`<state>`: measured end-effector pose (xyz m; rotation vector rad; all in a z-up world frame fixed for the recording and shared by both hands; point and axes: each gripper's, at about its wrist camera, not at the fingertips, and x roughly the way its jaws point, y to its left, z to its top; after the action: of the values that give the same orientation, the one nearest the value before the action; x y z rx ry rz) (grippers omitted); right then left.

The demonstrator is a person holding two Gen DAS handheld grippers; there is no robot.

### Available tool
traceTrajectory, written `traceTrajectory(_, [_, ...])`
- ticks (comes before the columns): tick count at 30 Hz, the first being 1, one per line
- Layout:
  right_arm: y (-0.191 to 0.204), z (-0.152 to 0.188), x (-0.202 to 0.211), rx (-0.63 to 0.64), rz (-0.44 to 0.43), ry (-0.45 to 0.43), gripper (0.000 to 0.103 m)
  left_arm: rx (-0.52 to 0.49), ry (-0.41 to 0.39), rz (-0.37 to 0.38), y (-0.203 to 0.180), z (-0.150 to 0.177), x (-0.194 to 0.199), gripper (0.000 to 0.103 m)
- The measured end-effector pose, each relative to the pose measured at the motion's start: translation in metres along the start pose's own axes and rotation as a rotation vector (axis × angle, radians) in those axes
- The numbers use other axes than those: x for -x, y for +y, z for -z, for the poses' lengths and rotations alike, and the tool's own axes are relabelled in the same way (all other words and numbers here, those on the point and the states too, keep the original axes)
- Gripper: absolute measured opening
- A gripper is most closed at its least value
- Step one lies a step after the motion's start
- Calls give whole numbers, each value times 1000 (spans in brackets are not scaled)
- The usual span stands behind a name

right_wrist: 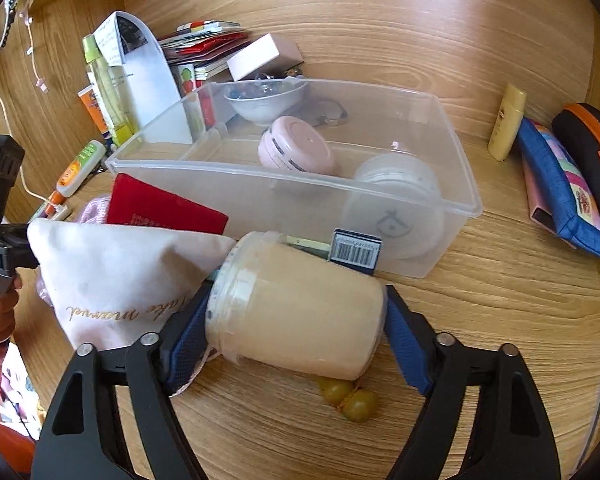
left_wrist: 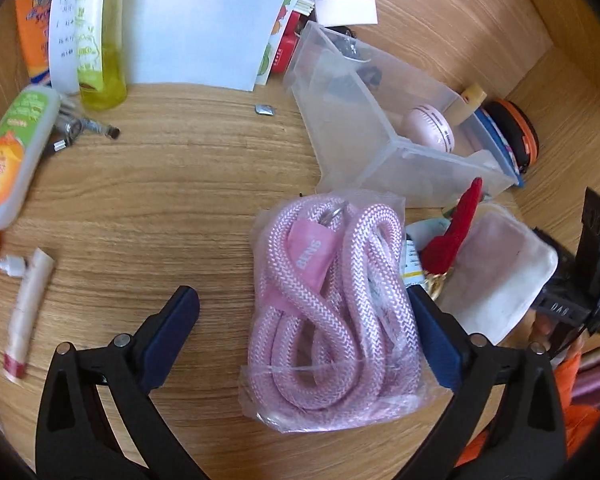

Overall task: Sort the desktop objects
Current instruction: 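Grasp the bagged pink rope with the left gripper while the right grasps the cream jar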

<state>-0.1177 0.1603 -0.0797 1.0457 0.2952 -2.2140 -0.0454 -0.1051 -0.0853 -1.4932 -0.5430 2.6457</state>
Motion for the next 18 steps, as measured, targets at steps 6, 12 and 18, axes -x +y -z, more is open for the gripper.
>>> traceTrajectory(6, [3, 4, 4, 34, 20, -3, 74, -133, 11, -220, -8, 18, 0, 102])
traceTrajectory(12, [-1, 2, 4, 9, -1, -9, 73, -204, 3, -306, -20, 17, -8, 102])
traceTrajectory(18, [-3, 2, 13, -17, -1, -36, 69, -246, -72, -323, -33, 16, -6, 68])
